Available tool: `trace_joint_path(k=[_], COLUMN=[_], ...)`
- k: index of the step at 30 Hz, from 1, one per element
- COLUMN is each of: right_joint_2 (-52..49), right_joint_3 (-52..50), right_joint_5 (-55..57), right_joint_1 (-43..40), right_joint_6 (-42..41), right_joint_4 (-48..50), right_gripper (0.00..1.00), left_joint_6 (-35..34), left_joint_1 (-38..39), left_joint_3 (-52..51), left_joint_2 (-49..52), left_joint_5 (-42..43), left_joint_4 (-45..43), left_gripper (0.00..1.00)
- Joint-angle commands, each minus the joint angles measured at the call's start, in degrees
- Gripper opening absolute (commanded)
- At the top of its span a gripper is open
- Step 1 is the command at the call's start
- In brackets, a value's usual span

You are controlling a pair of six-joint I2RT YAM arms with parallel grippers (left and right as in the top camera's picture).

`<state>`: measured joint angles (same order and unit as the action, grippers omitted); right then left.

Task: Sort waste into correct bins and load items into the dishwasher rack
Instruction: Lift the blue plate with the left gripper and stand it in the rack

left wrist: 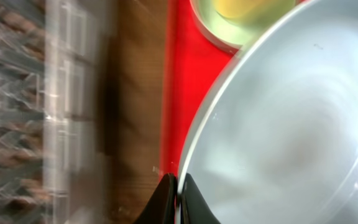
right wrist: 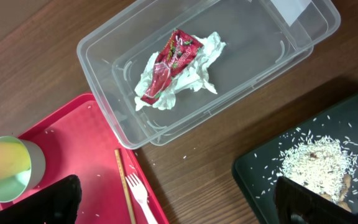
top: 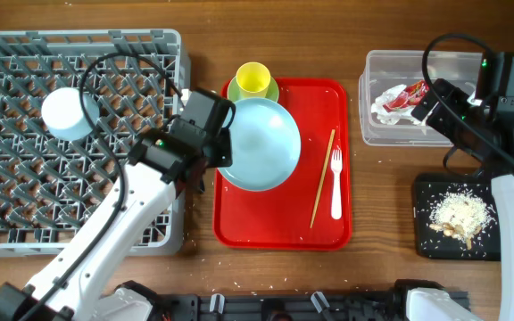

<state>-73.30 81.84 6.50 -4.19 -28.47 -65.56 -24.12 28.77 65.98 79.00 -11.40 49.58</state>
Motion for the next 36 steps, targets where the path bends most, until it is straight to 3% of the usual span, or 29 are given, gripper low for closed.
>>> trace_joint_path(k=[1, 3, 8, 22, 31, 36], right_joint_2=[-0.39, -0.39, -0.39, -0.39, -0.39, -0.39], right_joint_3=[-0.20, -0.20, -0.20, -0.20, -0.20, -0.20], right_joint_5=[0.98, 0.98, 0.98, 0.98, 0.98, 0.98], right_joint_1=[-0.17, -0.17, -0.17, -0.17, -0.17, -0.17], right_joint_6=[-0.07, -0.04, -0.07, -0.07, -0.07, -0.04], right_joint_4=[0.17, 0.17, 0.17, 0.20, 0.20, 0.20], right_gripper=[1.00, 1.00, 1.00, 1.00, 1.00, 1.00], left_joint_6=[1.46, 6.32, 19.54, 37.51, 44.74, 44.74], left_joint_1=[-3.41, -6.27, -13.22, -17.44, -21.22, -21.49], left_joint_3=[0.90, 0.90, 0.90, 0.90, 0.90, 0.90], left_joint_2=[-7.85, -7.69, -4.07, 16.20, 17.00, 17.00], left_joint_5=[-31.74, -37.66, -37.53, -38.16, -48.28, -47.34], left_joint_4=[-3.87, -10.38, -25.35, -41.64, -48.74, -48.72], left_gripper=[0.04, 0.04, 0.04, 0.04, 0.04, 0.04])
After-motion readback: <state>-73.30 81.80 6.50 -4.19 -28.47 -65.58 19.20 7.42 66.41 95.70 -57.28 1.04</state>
